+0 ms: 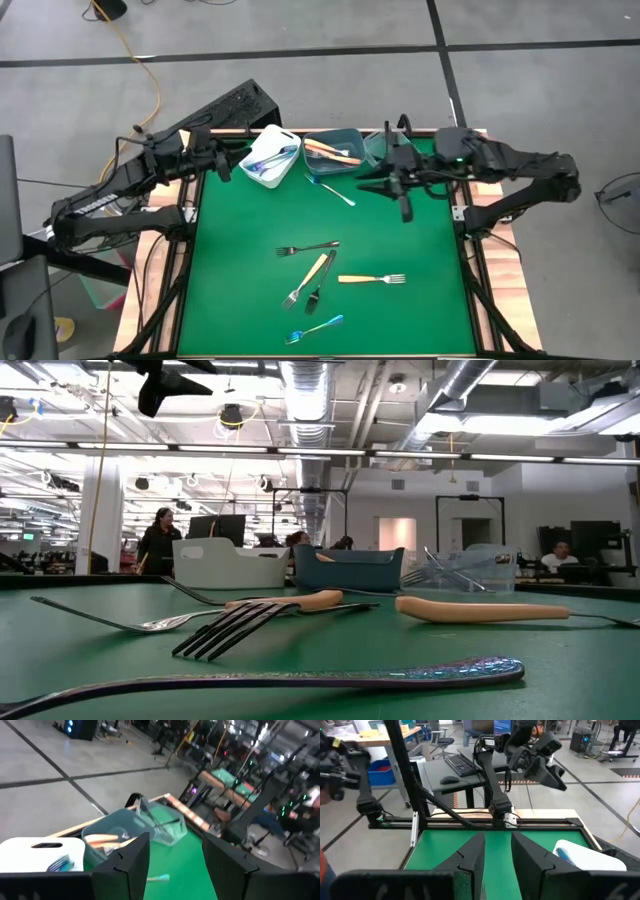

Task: Sort silverware by color (type)
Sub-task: Put the blue fork into the white bin

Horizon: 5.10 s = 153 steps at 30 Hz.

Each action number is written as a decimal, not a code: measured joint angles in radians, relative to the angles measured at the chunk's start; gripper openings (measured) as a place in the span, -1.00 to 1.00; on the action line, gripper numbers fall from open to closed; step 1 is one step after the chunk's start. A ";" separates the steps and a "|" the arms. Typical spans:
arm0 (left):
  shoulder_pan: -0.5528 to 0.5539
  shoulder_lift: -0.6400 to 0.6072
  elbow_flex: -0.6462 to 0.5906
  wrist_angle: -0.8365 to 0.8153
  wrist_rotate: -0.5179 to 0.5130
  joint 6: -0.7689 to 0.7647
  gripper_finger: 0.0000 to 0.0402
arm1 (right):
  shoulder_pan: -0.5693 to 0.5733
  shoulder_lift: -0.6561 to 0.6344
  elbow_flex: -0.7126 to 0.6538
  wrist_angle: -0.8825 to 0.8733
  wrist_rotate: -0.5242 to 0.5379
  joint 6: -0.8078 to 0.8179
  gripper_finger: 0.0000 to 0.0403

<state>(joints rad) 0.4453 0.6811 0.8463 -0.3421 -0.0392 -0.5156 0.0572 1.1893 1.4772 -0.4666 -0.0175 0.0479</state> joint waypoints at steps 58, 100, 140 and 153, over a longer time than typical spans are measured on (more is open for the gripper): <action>-0.584 -0.052 -0.001 0.046 -0.475 0.061 -0.18 | 0.029 -0.199 -0.614 0.560 -0.067 0.162 -0.50; -0.689 -0.247 -0.229 0.204 -0.514 0.067 -0.18 | 0.083 -0.227 -0.649 0.159 -0.050 0.443 -0.51; -0.689 -0.249 -0.263 0.026 -0.526 -0.183 -0.18 | 0.189 0.449 -0.241 -0.011 0.100 0.042 -0.23; -0.689 -0.234 -0.263 0.022 -0.525 -0.215 -0.18 | 0.216 0.590 -0.007 -0.209 0.292 0.096 0.05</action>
<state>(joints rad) -0.2435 0.4475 0.5835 -0.3202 -0.5643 -0.7311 0.2735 1.7796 1.4697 -0.6754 0.2749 0.1436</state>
